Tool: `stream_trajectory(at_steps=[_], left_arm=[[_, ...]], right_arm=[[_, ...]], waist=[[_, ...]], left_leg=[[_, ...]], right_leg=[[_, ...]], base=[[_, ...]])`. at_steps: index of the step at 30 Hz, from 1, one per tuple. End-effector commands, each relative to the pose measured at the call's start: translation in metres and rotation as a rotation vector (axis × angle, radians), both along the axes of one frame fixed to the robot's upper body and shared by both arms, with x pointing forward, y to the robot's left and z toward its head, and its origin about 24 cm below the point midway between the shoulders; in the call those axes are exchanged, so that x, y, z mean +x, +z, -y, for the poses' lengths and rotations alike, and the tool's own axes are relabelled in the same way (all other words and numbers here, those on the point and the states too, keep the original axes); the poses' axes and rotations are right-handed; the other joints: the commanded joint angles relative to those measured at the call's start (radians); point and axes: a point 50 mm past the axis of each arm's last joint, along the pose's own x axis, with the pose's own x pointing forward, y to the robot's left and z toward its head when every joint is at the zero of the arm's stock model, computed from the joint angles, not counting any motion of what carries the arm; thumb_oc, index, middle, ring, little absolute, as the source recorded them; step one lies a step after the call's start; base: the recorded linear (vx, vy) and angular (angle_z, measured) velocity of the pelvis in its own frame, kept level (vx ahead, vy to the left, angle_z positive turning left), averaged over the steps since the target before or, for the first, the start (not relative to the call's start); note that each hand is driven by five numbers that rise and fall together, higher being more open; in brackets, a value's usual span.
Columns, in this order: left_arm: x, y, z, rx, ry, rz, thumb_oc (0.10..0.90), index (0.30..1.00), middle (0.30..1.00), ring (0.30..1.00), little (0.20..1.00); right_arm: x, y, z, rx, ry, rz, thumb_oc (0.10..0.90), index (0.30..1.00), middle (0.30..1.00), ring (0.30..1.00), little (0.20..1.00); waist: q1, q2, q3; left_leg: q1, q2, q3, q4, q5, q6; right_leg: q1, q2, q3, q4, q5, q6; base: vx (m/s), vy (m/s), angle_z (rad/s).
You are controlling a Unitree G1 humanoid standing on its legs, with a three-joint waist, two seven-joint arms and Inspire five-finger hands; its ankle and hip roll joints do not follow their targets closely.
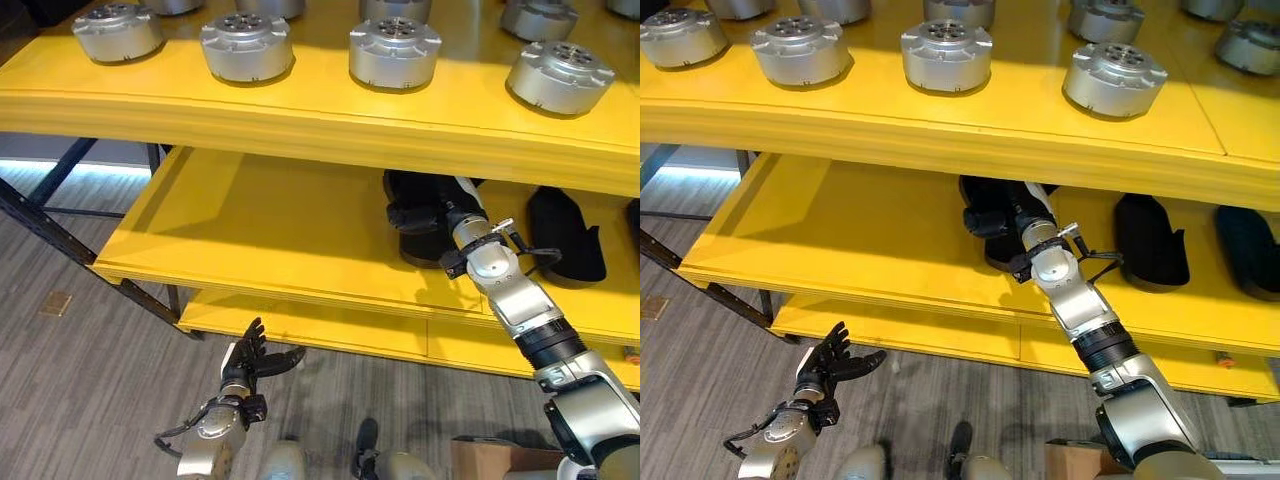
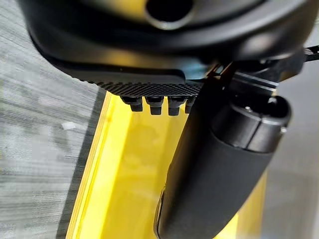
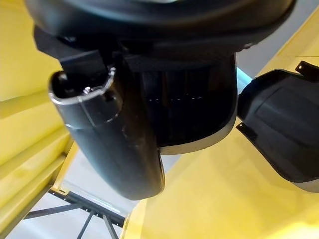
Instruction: Move parts from the plastic box to the shelf.
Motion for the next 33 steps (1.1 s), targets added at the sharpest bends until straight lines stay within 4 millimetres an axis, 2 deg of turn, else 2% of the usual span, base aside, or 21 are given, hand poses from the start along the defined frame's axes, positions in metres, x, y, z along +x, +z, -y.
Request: stream_trajectory(at_steps=[1,2,3,4,6,7,8,10,11,13,15,20,21,26,27,33], left_arm=[[0.013,0.037,-0.007,0.03,-0.03,0.193,0.9,1.0,1.0,1.0,1.0],[0.015,0.038,-0.007,0.027,-0.031,0.197,0.9,1.0,1.0,1.0,1.0],[0.015,0.037,-0.007,0.026,-0.034,0.193,0.9,1.0,1.0,1.0,1.0],[0.014,0.036,-0.007,0.026,-0.036,0.189,0.9,1.0,1.0,1.0,1.0],[0.013,0.034,-0.008,0.035,-0.051,0.178,0.9,1.0,1.0,1.0,1.0],[0.013,0.034,-0.008,0.036,-0.052,0.178,0.9,1.0,1.0,1.0,1.0],[0.012,0.034,-0.008,0.048,-0.07,0.174,0.9,1.0,1.0,1.0,1.0],[0.014,0.036,-0.009,0.061,-0.076,0.183,0.9,1.0,1.0,1.0,1.0],[0.014,0.036,-0.01,0.061,-0.076,0.183,0.9,1.0,1.0,1.0,1.0],[0.016,0.039,-0.01,0.071,-0.085,0.192,0.9,1.0,1.0,1.0,1.0],[0.019,0.042,-0.012,0.078,-0.086,0.201,0.9,1.0,1.0,1.0,1.0],[0.022,0.044,-0.01,0.082,-0.095,0.208,0.9,1.0,1.0,1.0,1.0],[0.023,0.044,-0.011,0.081,-0.094,0.209,0.9,1.0,1.0,1.0,1.0],[0.022,0.043,-0.01,0.083,-0.101,0.2,0.9,1.0,1.0,1.0,1.0],[0.022,0.043,-0.01,0.084,-0.104,0.202,0.9,1.0,1.0,1.0,1.0],[0.024,0.044,-0.013,0.091,-0.09,0.202,0.9,1.0,1.0,1.0,1.0]], right_arm=[[-0.001,0.097,-0.007,0.035,0.038,0.374,0.4,0.3,0.3,0.3,0.3],[-0.001,0.098,-0.004,0.03,0.03,0.378,0.4,0.3,0.3,0.3,0.3],[-0.001,0.098,0.0,0.02,0.016,0.375,0.4,0.3,0.3,0.3,0.3],[-0.002,0.099,0.002,0.015,0.007,0.38,0.4,0.3,0.3,0.3,0.3],[-0.004,0.097,0.006,0.019,-0.003,0.38,0.4,0.3,0.3,0.3,0.3],[-0.004,0.097,0.007,0.02,-0.004,0.38,0.4,0.3,0.3,0.3,0.3],[-0.005,0.096,0.01,0.028,-0.015,0.383,0.4,0.3,0.3,0.3,0.3],[-0.006,0.097,0.006,0.034,-0.001,0.391,0.4,0.3,0.3,0.3,0.3],[-0.006,0.097,0.006,0.034,-0.001,0.391,0.4,0.3,0.3,0.3,0.3],[-0.007,0.096,0.008,0.033,0.0,0.385,0.4,0.3,0.3,0.3,0.3],[-0.007,0.099,0.009,0.031,-0.004,0.391,0.4,0.3,0.3,0.3,0.3],[-0.006,0.104,0.008,0.032,-0.004,0.398,0.4,0.3,0.3,0.3,0.3],[-0.005,0.106,0.007,0.024,-0.002,0.399,0.4,0.3,0.3,0.3,0.3],[-0.001,0.109,0.003,0.029,0.009,0.392,0.4,0.3,0.3,0.3,0.3],[0.0,0.108,-0.001,0.032,0.023,0.383,0.4,0.3,0.3,0.3,0.3],[0.0,0.099,-0.008,0.051,0.078,0.34,0.4,0.3,0.3,0.3,0.3]], waist=[[-0.009,0.013,-0.095],[-0.018,0.027,-0.104],[-0.013,0.041,-0.112],[-0.003,0.062,-0.125],[-0.001,0.065,-0.127],[-0.002,0.064,-0.126],[0.001,0.056,-0.124],[0.006,0.047,-0.118],[0.006,0.047,-0.117],[0.01,0.029,-0.117],[0.012,0.018,-0.119],[0.017,-0.004,-0.117],[0.02,-0.015,-0.117],[0.028,-0.037,-0.111],[0.032,-0.047,-0.106],[0.042,-0.068,-0.079]], left_leg=[[0.064,0.103,0.06,-0.215,0.244,-0.017],[0.094,0.118,0.104,-0.261,0.231,-0.024],[0.114,0.116,0.12,-0.296,0.225,-0.036],[0.128,0.085,0.107,-0.316,0.202,-0.045],[0.11,0.05,0.106,-0.262,0.158,-0.04],[0.107,0.048,0.103,-0.255,0.154,-0.038],[0.093,0.021,0.101,-0.213,0.101,-0.035],[0.083,-0.023,0.105,-0.14,0.04,-0.023],[0.083,-0.024,0.105,-0.138,0.039,-0.023],[0.06,-0.057,0.117,-0.061,-0.011,-0.02],[0.051,-0.067,0.121,-0.03,-0.035,-0.018],[0.028,-0.076,0.13,0.045,-0.085,-0.007],[0.024,-0.077,0.136,0.069,-0.103,-0.002],[0.019,-0.073,0.145,0.102,-0.128,0.006],[0.014,-0.071,0.15,0.124,-0.142,0.008],[-0.019,-0.063,0.147,0.193,-0.176,0.014]], right_leg=[[-0.013,-0.068,0.099,0.205,-0.149,0.113],[-0.033,-0.088,0.085,0.231,-0.154,0.125],[-0.046,-0.101,0.085,0.25,-0.158,0.138],[-0.053,-0.119,0.087,0.248,-0.143,0.146],[-0.028,-0.156,0.082,0.227,-0.122,0.158],[-0.025,-0.159,0.081,0.224,-0.12,0.16],[0.002,-0.189,0.078,0.201,-0.101,0.177],[0.027,-0.219,0.092,0.172,-0.084,0.199],[0.027,-0.219,0.093,0.172,-0.084,0.199],[0.048,-0.244,0.096,0.154,-0.078,0.214],[0.058,-0.253,0.095,0.147,-0.078,0.22],[0.061,-0.264,0.108,0.147,-0.079,0.228],[0.062,-0.266,0.112,0.15,-0.078,0.232],[0.059,-0.262,0.124,0.154,-0.075,0.237],[0.057,-0.261,0.126,0.159,-0.075,0.238],[0.031,-0.254,0.139,0.203,-0.089,0.234]], base=[[0.02,0.394,-0.06],[0.02,0.294,-0.07],[0.04,0.371,-0.09],[0.08,0.356,0.0],[0.08,0.244,0.08],[0.09,0.201,0.03],[0.09,0.218,0.18],[0.08,0.227,0.41],[0.06,0.178,0.29],[0.08,0.178,0.27],[0.07,0.114,0.24],[0.04,0.067,0.07],[0.07,0.074,-0.13],[0.03,0.017,-0.16],[0.01,0.0,-0.16],[-0.01,-0.008,-0.08]])
